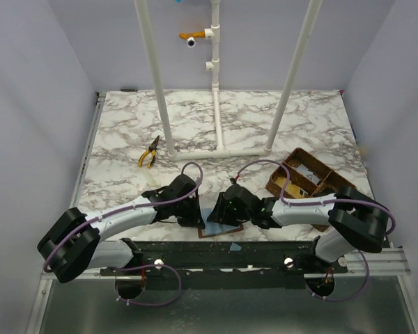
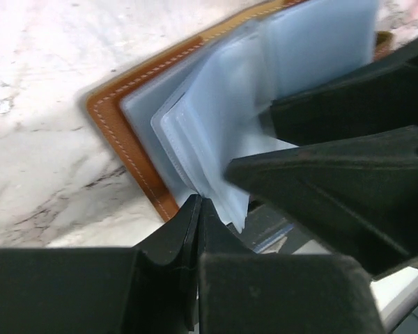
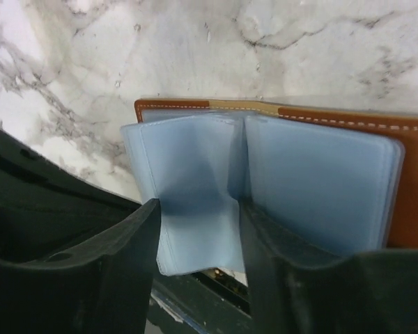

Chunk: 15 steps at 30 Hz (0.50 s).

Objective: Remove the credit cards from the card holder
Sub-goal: Remove the credit card from the card holder.

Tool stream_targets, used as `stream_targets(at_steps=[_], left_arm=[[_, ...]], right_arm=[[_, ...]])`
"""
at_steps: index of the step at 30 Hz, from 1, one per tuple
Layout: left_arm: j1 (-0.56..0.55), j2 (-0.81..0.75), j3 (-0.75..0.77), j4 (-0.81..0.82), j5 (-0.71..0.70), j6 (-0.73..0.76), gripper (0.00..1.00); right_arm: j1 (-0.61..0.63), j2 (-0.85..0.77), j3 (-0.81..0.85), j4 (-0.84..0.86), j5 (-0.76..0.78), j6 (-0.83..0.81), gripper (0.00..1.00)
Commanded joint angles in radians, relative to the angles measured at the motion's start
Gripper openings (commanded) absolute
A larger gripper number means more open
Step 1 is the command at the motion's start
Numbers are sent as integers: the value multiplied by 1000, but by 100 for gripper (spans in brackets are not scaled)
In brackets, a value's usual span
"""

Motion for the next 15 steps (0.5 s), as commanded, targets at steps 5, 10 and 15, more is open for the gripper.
stream_targets(at_steps=[5, 10, 15], left_arm=[[-15, -52, 75, 124, 51, -46, 0], [-14, -38, 87, 128, 56, -48, 0], [-14, -49, 97, 50, -15, -52, 0]], right_arm=[[9, -19, 35, -147, 61, -58, 69], [9, -25, 28, -140, 67, -40, 70], [14, 0, 57, -196, 89, -48, 70]])
